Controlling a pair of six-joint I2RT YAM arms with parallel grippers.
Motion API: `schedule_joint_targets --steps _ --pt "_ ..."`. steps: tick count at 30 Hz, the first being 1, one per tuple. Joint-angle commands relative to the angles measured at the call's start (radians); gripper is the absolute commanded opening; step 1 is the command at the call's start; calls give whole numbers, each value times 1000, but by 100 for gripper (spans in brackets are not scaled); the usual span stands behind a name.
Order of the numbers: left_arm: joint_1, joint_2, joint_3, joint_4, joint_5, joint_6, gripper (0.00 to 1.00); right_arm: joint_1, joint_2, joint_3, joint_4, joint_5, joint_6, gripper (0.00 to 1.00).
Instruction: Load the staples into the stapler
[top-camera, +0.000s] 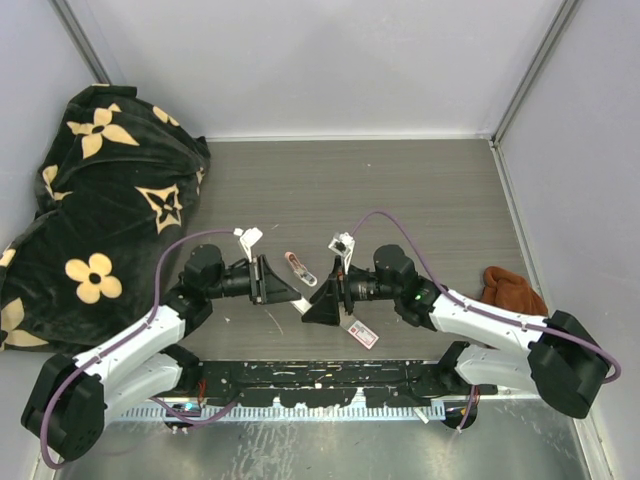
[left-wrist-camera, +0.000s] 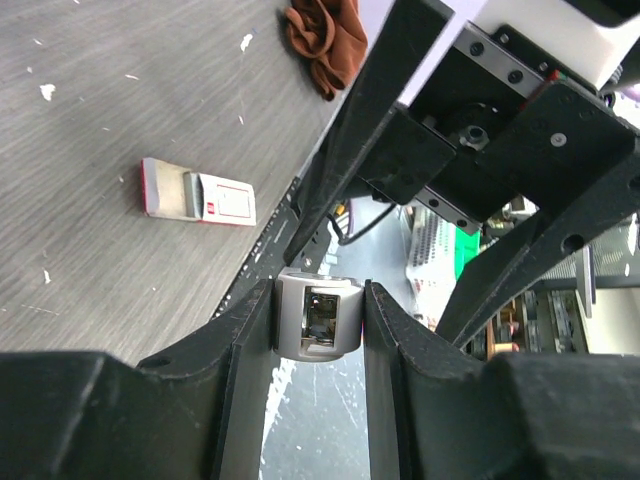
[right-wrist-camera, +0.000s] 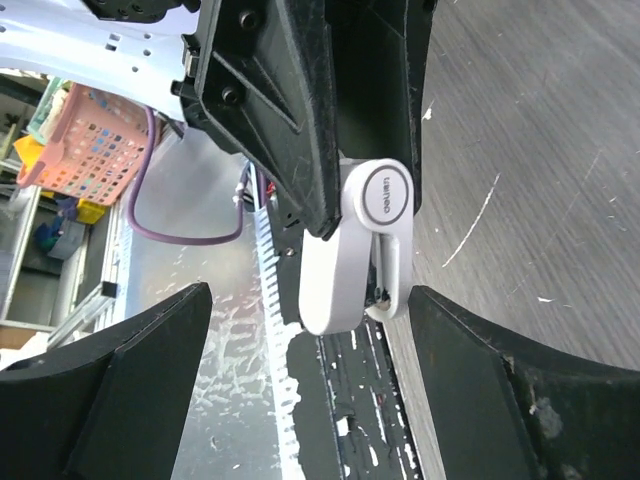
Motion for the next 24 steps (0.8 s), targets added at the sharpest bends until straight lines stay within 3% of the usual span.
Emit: schedule_joint_targets --steps 1,8,14,15,17,18,24 --pt "-23 -30 52 59 82 22 0 5 23 33 60 -72 50 85" --pt "-49 -29 60 60 82 27 0 54 125 61 149 -100 116 76" --pt "-64 -25 62 62 84 32 0 62 154 41 228 -103 172 57" --pt "-66 -23 62 63 84 33 0 62 155 38 239 -102 180 51" --pt "-70 -22 62 63 83 33 0 62 158 34 237 -85 183 16" --pt "-70 -23 63 64 82 33 0 62 159 34 222 -69 181 3" --pt "-72 -23 63 62 73 32 0 62 149 27 189 -35 153 1"
